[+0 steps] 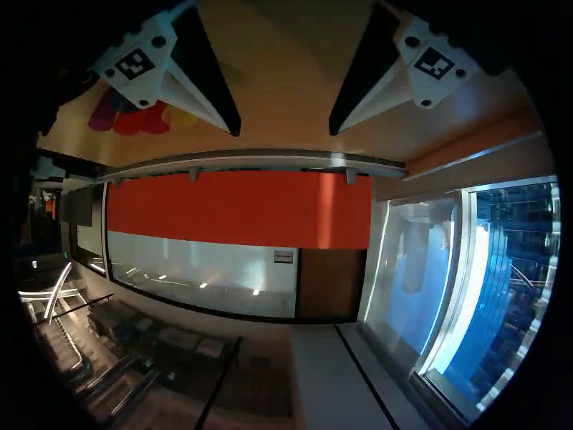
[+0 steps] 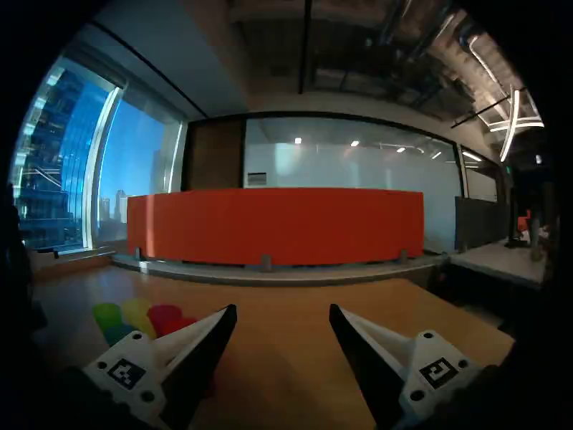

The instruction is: Pour water

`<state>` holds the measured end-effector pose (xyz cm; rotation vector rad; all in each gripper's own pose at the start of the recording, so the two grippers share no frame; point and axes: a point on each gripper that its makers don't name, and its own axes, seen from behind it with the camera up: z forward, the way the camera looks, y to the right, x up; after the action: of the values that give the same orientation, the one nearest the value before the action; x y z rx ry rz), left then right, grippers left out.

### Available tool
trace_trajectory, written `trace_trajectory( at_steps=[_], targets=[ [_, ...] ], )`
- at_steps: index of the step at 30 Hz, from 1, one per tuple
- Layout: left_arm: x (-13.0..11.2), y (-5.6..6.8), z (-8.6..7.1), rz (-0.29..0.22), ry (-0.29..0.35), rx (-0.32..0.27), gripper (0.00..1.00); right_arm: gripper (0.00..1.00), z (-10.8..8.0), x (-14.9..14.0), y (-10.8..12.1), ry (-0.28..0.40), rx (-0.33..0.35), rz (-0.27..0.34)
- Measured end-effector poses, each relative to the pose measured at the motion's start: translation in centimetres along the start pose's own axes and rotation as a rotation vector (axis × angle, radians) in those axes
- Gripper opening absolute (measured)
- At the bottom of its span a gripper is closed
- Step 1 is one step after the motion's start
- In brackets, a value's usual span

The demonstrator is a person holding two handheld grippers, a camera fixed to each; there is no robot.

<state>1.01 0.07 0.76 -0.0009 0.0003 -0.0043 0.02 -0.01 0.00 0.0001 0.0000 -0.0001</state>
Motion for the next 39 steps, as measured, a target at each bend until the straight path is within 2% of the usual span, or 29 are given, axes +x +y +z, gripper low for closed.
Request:
trace_trajectory(
  at_steps=[6,15,18,24,29,33,39],
  targets=[
    [2.7,0.2,1.2,-0.012,0.001,-0.02,0.91,1.0,0.0,3.8,-1.2,0.001,0.02,-0.022],
    [8.6,0.6,2.9,0.043,0.002,-0.058,0.91,1.0,0.8,9.4,-2.2,-0.004,0.043,-0.038],
    [10.7,1.2,3.4,0.053,0.006,-0.082,0.91,1.0,1.1,11.3,-2.4,-0.001,0.05,-0.035],
    [14.0,3.6,4.1,0.037,0.014,-0.176,0.91,1.0,1.3,13.9,-2.7,0.003,0.072,-0.019],
    [14.2,4.5,4.4,0.026,-0.007,-0.219,0.91,1.0,1.4,13.9,-2.9,-0.011,0.092,-0.017],
    [14.0,5.1,4.6,0.026,-0.022,-0.254,0.91,1.0,1.4,13.8,-3.8,-0.019,0.136,-0.028],
    [13.6,6.5,4.6,0.018,-0.053,-0.339,0.91,1.0,1.0,13.8,-6.7,-0.024,0.281,-0.032]
  ],
)
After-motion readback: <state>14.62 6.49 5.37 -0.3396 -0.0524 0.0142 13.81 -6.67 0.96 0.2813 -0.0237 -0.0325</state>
